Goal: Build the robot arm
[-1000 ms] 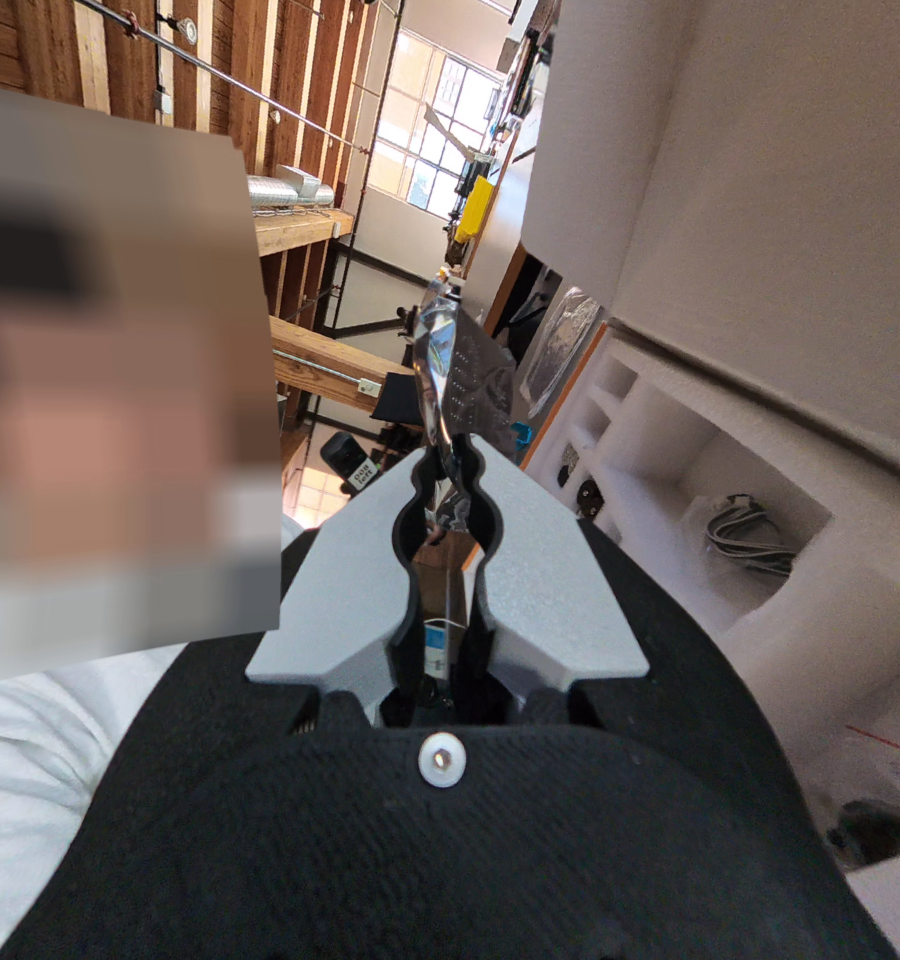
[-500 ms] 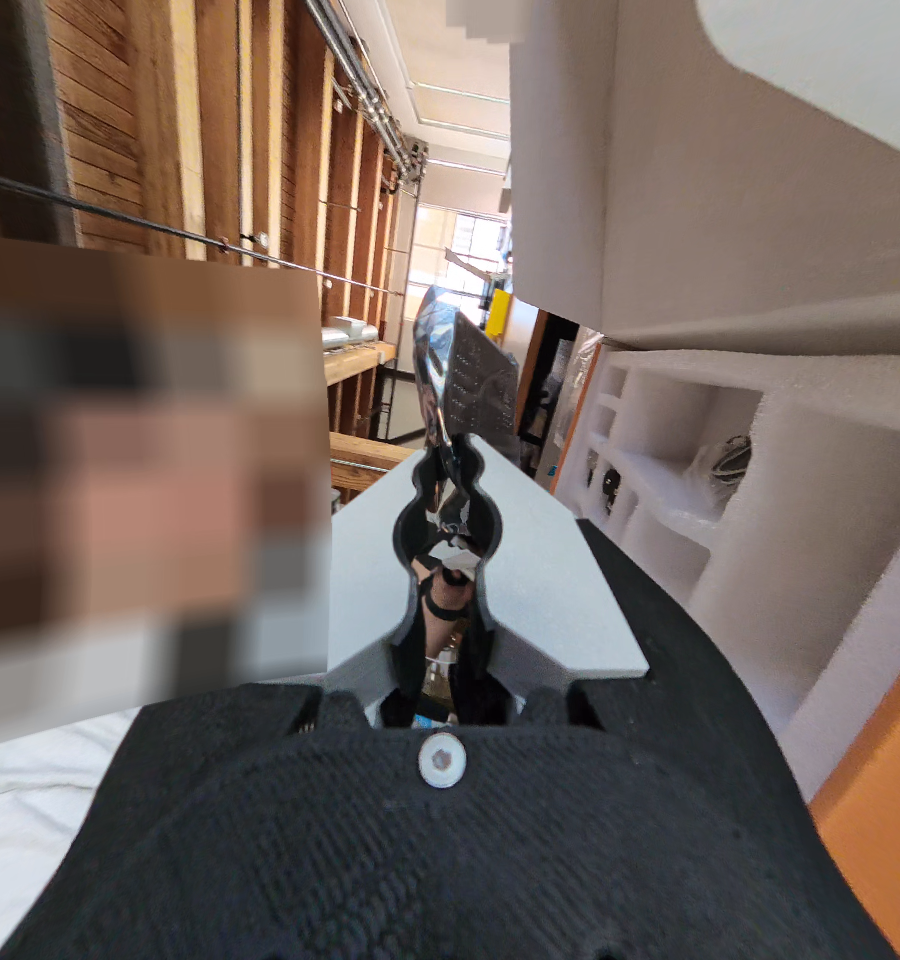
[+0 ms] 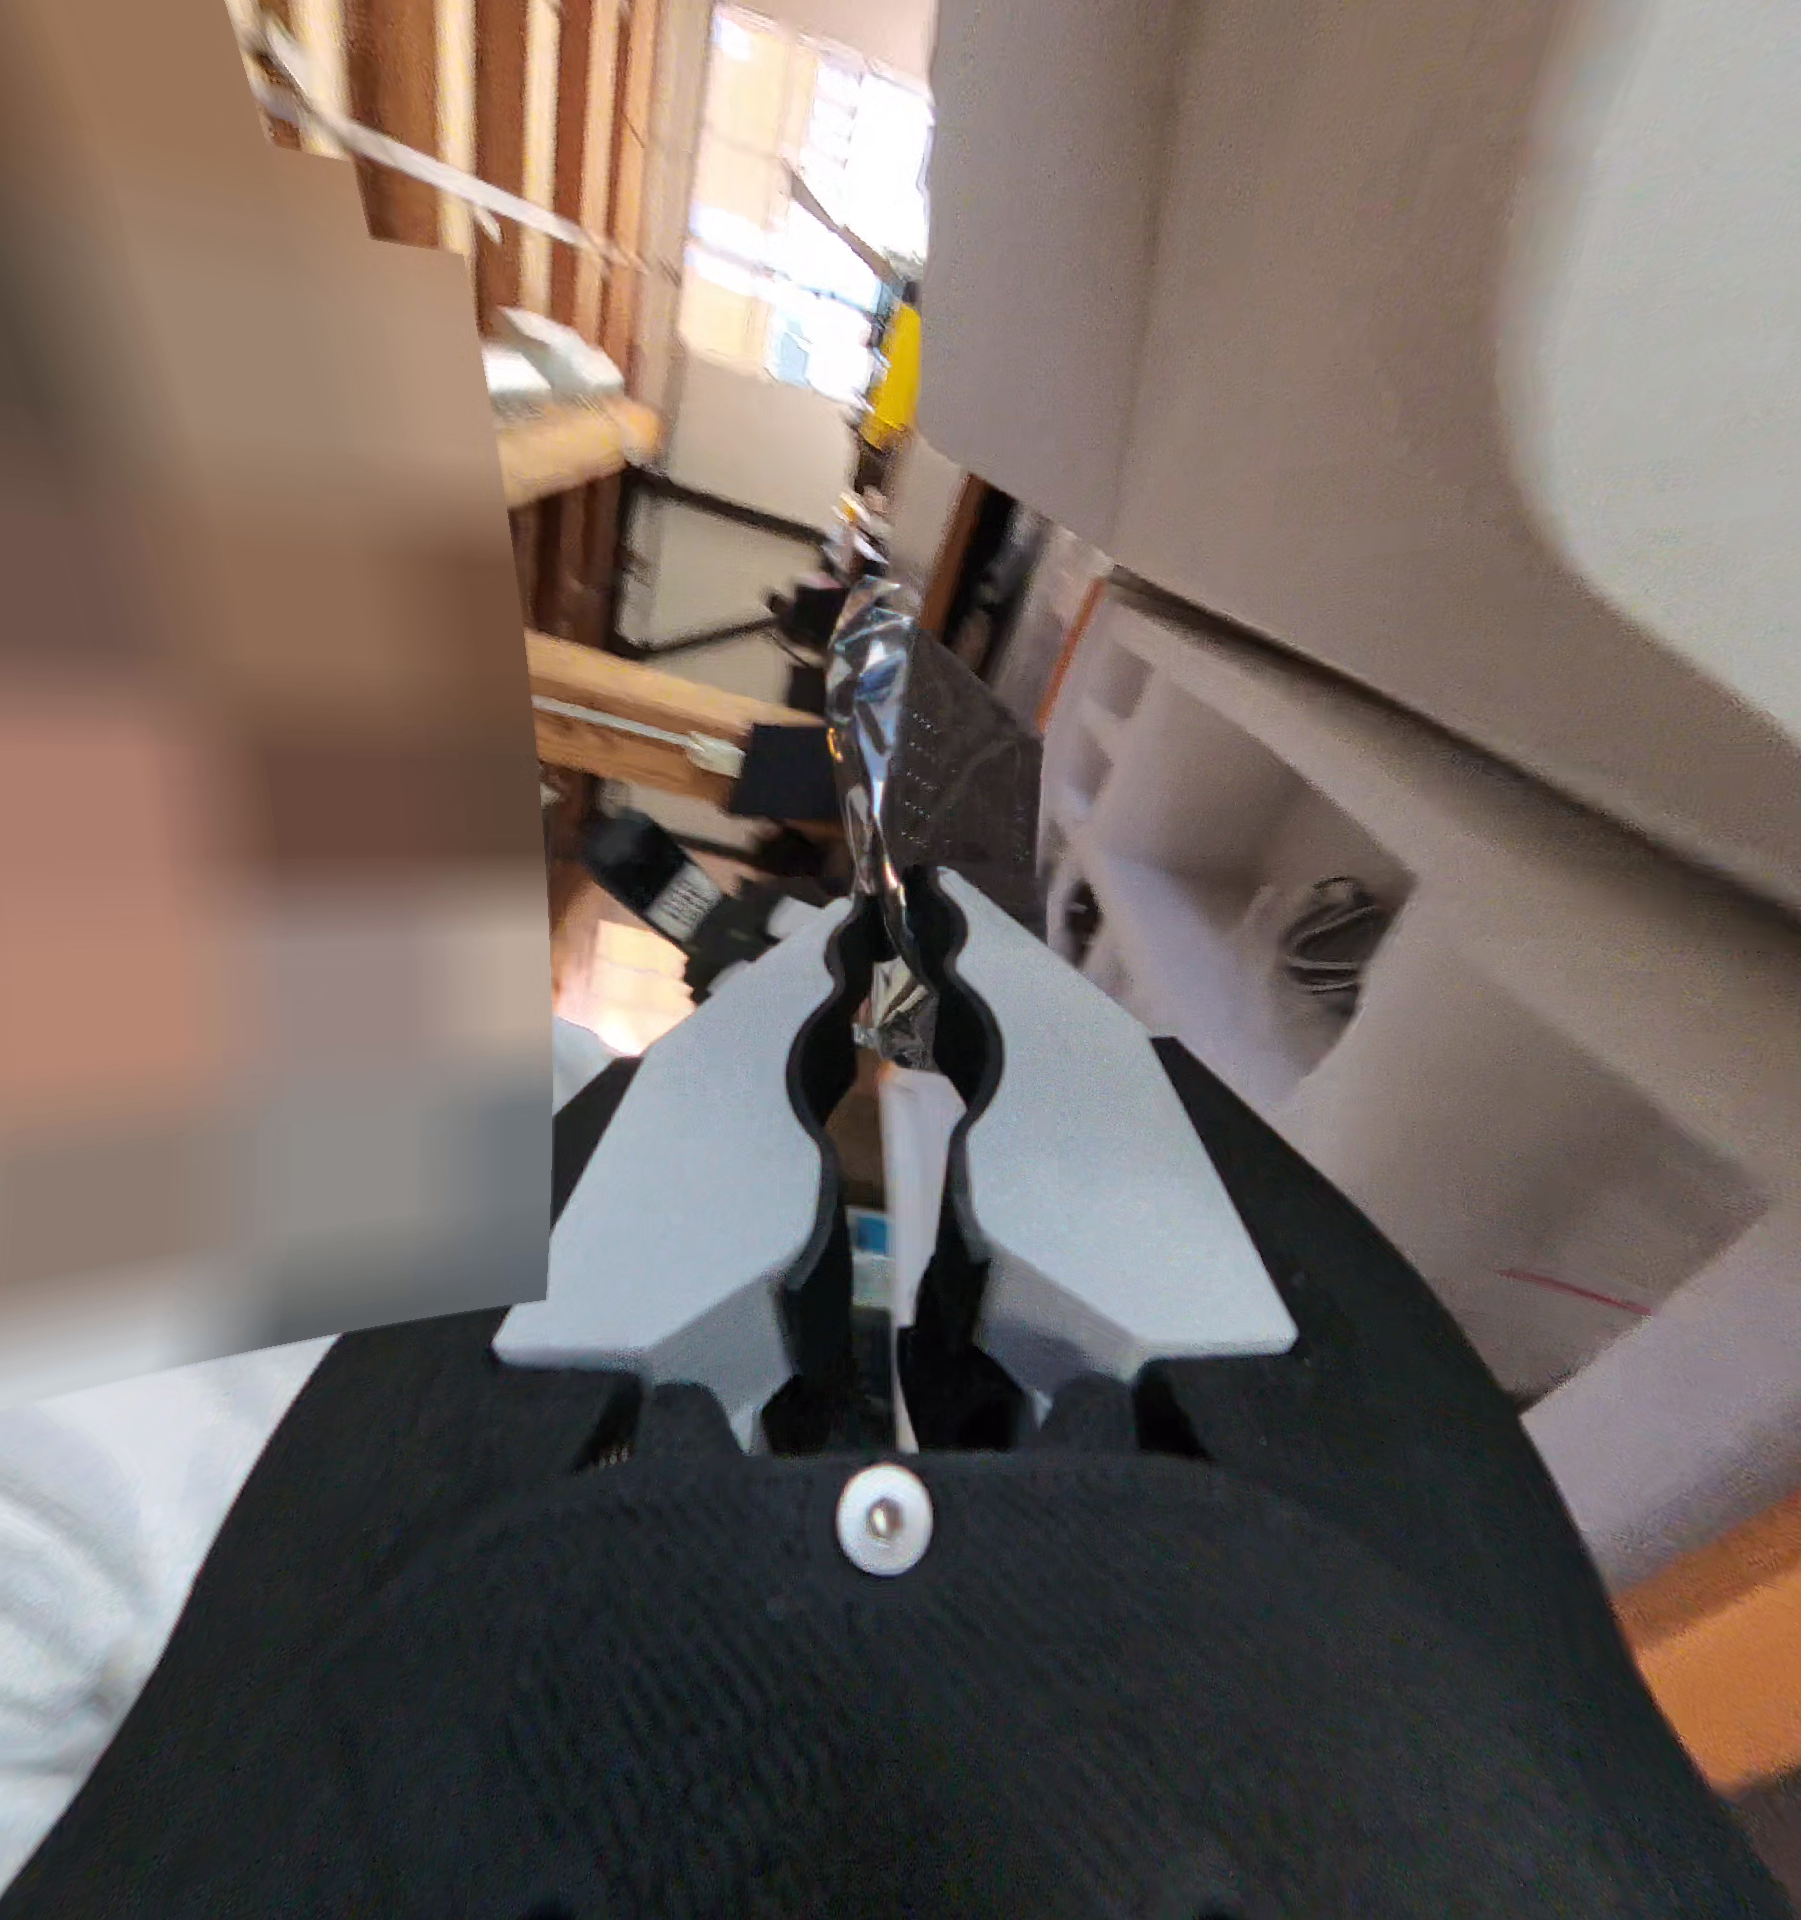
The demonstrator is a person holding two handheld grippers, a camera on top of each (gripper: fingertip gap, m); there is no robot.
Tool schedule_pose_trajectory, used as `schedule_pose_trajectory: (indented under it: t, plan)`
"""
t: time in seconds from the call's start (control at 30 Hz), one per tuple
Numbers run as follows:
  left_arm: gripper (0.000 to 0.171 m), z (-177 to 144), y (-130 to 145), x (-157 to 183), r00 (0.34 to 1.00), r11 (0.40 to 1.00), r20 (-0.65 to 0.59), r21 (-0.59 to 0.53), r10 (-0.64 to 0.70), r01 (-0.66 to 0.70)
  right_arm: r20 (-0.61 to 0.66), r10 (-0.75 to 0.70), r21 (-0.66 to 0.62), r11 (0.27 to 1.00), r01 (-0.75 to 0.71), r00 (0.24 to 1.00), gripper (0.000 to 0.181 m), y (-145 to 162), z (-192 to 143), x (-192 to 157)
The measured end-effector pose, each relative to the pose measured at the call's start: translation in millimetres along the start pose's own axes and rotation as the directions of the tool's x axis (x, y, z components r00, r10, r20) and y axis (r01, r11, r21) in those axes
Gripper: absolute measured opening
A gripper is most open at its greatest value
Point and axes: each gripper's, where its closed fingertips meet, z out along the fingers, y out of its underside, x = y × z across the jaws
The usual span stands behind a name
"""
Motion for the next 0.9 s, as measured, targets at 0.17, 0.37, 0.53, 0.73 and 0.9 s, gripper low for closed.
schedule_pose_trajectory:
  t: [0.17,0.37,0.53,0.73,0.9]
  plan:
    - [0.022,8,3,-6,0.999,1.0,0.02,-0.003,-0.026,0.026,-0.154,-0.21,-0.257,0.952,0.166,0.966,0.006,-1,36,26]
    - [0.022,14,4,-15,0.997,0.998,0.037,0.011,-0.067,0.066,-0.139,-0.409,-0.689,0.694,0.208,0.902,0.008,26,72,66]
    - [0.022,11,2,-22,0.996,0.997,0.054,0.016,-0.075,0.075,-0.222,-0.524,-0.654,0.705,0.272,0.823,0.016,-12,80,77]
    - [0.022,0,3,-36,0.992,0.994,0.068,0.032,-0.105,0.103,-0.03,-0.816,-0.527,0.504,0.684,0.578,0.025,13,110,5]
    - [0.022,-8,0,-40,0.993,0.994,0.064,0.049,-0.099,0.096,0.03,-0.908,-0.768,0.246,0.591,0.417,0.028,89,121,53]
